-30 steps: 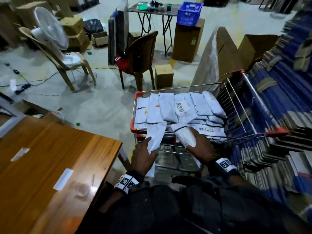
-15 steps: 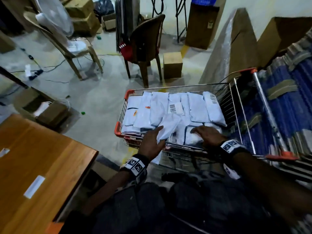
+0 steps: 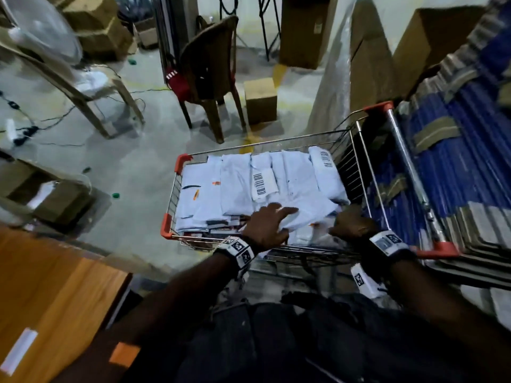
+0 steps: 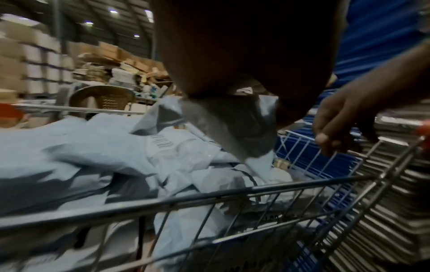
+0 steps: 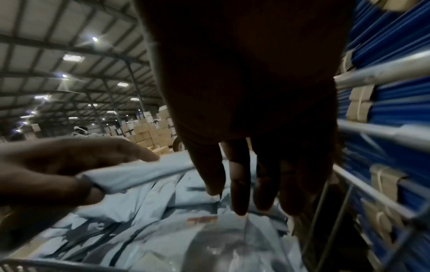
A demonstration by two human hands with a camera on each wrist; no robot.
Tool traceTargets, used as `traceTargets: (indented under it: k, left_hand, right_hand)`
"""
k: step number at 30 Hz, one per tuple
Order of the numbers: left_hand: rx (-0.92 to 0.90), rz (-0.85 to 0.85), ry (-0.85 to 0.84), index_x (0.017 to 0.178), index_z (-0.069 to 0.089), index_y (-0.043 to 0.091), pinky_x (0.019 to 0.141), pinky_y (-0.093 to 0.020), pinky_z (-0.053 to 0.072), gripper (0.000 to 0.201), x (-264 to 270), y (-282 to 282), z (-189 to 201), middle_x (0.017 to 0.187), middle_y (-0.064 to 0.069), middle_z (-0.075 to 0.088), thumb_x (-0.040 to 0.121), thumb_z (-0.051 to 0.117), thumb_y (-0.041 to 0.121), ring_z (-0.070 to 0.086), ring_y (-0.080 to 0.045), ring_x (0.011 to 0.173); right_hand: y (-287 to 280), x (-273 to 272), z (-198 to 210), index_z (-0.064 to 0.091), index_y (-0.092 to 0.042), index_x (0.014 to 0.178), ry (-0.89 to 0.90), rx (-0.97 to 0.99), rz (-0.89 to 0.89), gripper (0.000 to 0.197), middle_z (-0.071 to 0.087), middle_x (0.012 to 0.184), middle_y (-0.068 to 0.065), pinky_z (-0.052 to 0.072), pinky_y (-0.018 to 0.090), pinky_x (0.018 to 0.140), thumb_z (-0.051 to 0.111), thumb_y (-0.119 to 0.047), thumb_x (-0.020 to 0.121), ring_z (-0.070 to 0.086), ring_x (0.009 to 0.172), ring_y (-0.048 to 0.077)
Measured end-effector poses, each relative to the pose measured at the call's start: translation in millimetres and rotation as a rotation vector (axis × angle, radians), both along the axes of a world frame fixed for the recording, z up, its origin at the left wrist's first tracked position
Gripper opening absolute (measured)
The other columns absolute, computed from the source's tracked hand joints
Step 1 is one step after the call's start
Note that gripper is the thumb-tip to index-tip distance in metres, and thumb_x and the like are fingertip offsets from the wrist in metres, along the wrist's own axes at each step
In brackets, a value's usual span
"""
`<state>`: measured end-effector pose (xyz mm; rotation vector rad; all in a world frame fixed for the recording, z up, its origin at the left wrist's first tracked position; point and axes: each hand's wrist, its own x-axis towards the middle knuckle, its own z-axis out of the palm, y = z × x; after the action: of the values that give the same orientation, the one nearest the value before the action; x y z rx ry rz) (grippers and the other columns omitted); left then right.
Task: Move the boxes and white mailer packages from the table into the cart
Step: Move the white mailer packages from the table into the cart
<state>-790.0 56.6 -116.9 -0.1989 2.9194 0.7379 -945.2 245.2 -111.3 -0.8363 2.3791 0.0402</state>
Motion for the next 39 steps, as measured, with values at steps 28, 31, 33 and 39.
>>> traceTargets:
  k: [28,31,33,39]
  left_hand:
    - [-0.016,0.095,-0.729,0.148,0.006,0.057,0.114,-0.065,-0.001,0.07,-29.6,30.5,-53.6,0.163,0.006,-0.013,0.084,0.012,0.084,-0.005,-0.039,0.148]
    - [-0.026,0.142,-0.719,0.148,0.009,0.056,0.113,-0.065,-0.005,0.065,-30.2,37.0,-47.0,0.163,0.005,-0.01,0.088,0.02,0.079,-0.003,-0.041,0.148]
    - [-0.069,0.151,-0.644,0.149,0.014,0.052,0.112,-0.066,-0.006,0.065,-25.0,42.9,-44.4,0.164,0.0,-0.004,0.089,0.02,0.077,-0.001,-0.044,0.147]
    - [-0.133,0.195,-0.488,0.152,0.021,0.04,0.114,-0.063,0.0,0.065,-3.4,51.5,-37.4,0.163,-0.01,0.001,0.094,0.021,0.069,-0.005,-0.036,0.149]
  right_hand:
    - [6.4,15.4,-73.8,0.01,-0.023,0.156,-0.266,0.166,-0.081,0.069,0.019,0.161,0.011,0.025,0.032,0.114,0.032,-0.056,0.099,0.026,0.144,0.032]
    - [9.0,9.8,-71.3,0.014,-0.021,0.155,-0.282,0.158,-0.097,0.073,0.023,0.16,0.011,0.027,0.032,0.114,0.036,-0.059,0.097,0.029,0.143,0.031]
    - [8.0,11.3,-66.2,0.027,-0.023,0.152,-0.193,0.117,-0.147,0.071,0.034,0.154,0.014,0.032,0.035,0.112,0.044,-0.06,0.093,0.036,0.139,0.031]
    - [-5.2,39.9,-45.4,0.047,-0.031,0.14,0.044,-0.112,-0.236,0.054,0.039,0.144,0.012,0.039,0.042,0.105,0.053,-0.052,0.09,0.046,0.127,0.033]
